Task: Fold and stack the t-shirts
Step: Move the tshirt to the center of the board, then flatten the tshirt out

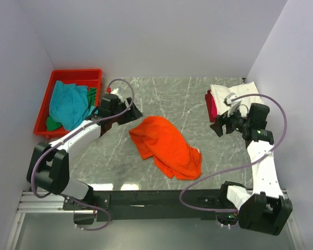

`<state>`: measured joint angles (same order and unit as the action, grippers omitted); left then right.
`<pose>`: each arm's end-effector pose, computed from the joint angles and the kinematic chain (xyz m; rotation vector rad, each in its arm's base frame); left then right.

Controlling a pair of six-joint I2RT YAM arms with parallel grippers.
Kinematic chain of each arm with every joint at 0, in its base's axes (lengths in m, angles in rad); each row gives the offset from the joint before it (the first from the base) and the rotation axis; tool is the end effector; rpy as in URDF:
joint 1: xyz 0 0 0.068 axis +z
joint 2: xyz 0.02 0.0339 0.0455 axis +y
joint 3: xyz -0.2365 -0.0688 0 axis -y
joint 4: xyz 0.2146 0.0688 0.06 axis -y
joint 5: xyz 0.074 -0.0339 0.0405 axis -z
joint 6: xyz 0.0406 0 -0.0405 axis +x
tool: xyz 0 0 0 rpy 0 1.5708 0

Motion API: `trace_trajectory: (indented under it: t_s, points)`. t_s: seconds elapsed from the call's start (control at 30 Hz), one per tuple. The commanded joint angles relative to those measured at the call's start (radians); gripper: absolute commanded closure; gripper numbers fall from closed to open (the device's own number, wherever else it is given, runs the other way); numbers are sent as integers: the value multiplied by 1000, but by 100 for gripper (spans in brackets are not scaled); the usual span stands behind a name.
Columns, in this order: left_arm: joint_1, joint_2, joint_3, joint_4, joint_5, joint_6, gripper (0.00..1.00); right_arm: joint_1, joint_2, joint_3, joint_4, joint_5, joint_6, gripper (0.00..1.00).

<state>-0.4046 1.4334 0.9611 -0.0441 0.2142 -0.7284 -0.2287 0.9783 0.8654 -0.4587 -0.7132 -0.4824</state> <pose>0.2768 -0.1279 0.2474 -0.2189 2.1954 -0.8877 0.1969 -0.0186 0.2885 -0.6451 1.8994 0.3130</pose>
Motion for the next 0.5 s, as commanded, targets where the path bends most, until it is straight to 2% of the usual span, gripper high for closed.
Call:
trace_trajectory:
  t_s: [0.0,0.03,0.07,0.1,0.13,0.23,0.27,0.33,0.4,0.43,0.47]
  points:
    - [32,-91,70,-87,-206,194,21,41,89,56,-219,-195,-262,17]
    - [29,-120,96,-109,-202,236,21,116,103,67,-306,-219,-325,18]
    - [27,-129,114,-146,-197,269,21,162,115,66,-323,-206,-394,19]
    - [24,-136,129,-181,-188,337,21,222,131,61,-331,-184,-412,20]
    - [17,-145,155,-256,-144,368,22,336,134,47,-334,-139,-445,20]
    - [-22,-159,145,-370,-72,443,24,480,140,6,-310,-89,-467,20]
    - [-36,-163,128,-382,-34,446,25,561,141,-2,-308,-65,-469,20]
    - [-72,-194,40,-395,-19,408,33,635,142,-23,-293,-36,-453,22]
    - [-98,-221,-45,-364,17,327,39,754,128,-48,-270,23,-434,23]
    - [-129,-256,-133,-344,19,292,42,799,120,-84,-218,50,-392,23]
    - [-147,-270,-175,-298,28,258,43,897,114,-106,-184,125,-372,23]
